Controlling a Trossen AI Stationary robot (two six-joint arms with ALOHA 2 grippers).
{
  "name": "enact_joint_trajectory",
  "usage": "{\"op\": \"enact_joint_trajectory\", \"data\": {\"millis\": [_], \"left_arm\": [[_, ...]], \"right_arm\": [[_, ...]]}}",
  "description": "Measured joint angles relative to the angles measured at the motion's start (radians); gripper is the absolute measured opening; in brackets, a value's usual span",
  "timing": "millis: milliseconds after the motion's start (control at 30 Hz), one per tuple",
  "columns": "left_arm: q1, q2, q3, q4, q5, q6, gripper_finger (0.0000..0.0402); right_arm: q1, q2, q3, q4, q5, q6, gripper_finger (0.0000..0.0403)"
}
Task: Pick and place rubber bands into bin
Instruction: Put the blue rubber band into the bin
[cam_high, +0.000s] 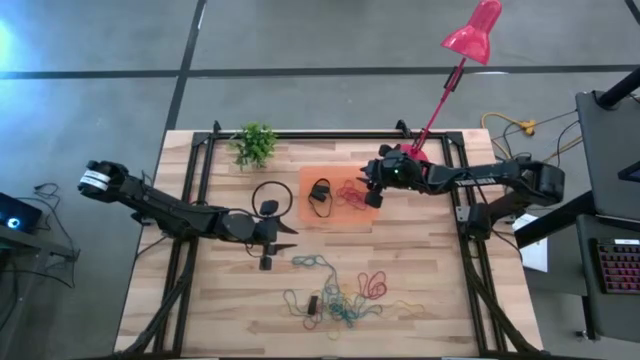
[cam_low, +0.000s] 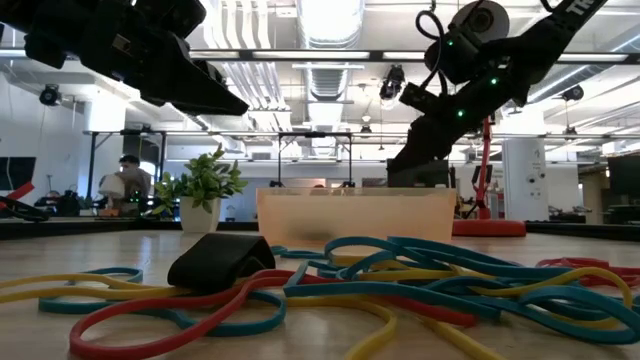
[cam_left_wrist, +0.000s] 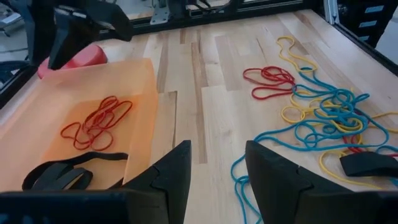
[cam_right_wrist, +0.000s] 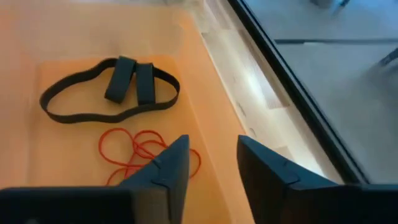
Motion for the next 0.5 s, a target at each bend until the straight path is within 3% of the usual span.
{"op": "enact_joint_trajectory", "data": {"millis": [233,500], "left_arm": [[-0.002,0.021,0.000,-0.013,0.176,-0.023,0.0137],[-0.007,0.160,0.020,-0.017,0.211,-0.012,0.0137]], "right_arm": [[0.089,-0.137,0.000,-0.013,-0.078,-0.086,0.0152],[0.316,-0.342,0.000,-0.154,-0.078,-0.073,0.0143]]}}
